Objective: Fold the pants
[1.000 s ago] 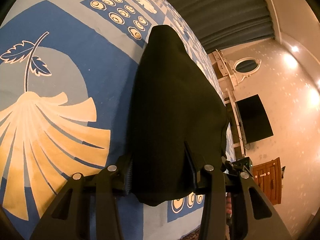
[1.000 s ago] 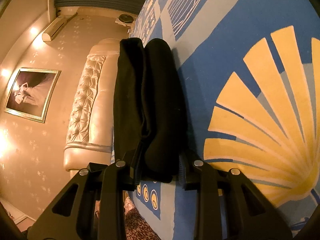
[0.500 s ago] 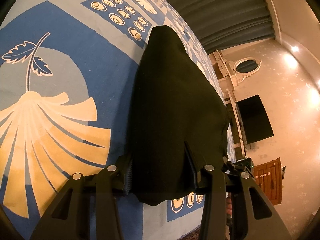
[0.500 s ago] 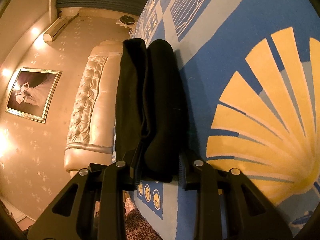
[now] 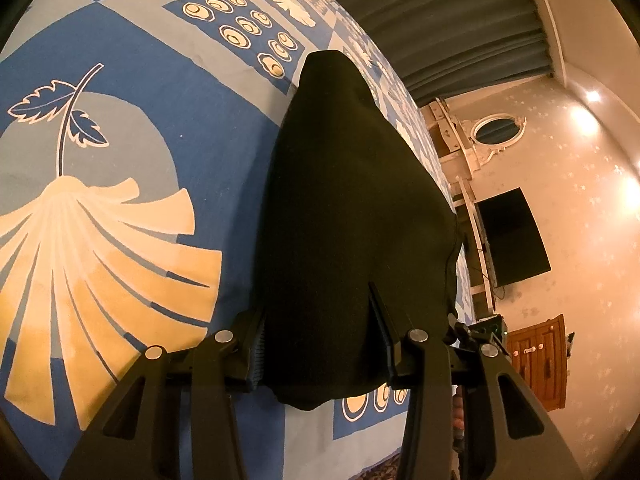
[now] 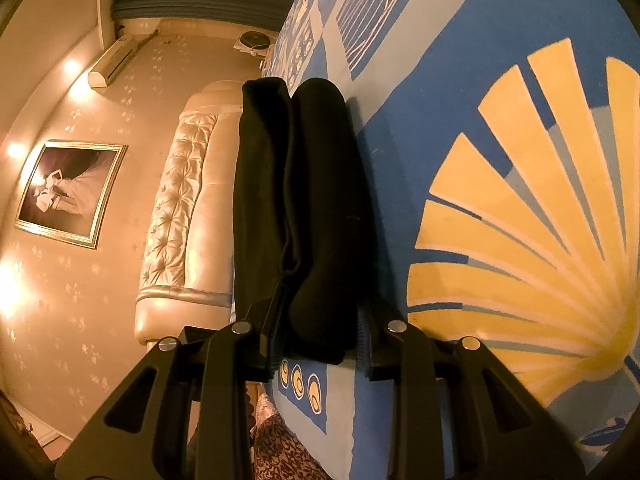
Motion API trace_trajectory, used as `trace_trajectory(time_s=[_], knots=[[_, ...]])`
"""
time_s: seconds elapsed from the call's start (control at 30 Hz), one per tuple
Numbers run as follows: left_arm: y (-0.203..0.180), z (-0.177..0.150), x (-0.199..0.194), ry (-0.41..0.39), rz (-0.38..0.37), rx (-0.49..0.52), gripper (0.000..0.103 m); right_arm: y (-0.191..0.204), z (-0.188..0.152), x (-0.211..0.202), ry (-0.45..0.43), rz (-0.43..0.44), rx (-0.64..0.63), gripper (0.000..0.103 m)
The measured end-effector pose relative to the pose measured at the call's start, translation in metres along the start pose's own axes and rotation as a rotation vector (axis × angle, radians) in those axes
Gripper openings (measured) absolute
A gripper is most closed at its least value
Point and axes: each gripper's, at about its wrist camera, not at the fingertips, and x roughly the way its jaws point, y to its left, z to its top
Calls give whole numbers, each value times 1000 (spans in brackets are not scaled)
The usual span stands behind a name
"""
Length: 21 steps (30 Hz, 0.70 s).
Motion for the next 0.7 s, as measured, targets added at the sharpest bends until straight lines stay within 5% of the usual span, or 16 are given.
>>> trace_trajectory(time_s=[0.7], knots=[[-2,-2,5,-14,-8,46,47,-2,1,0,6,10,23,29]])
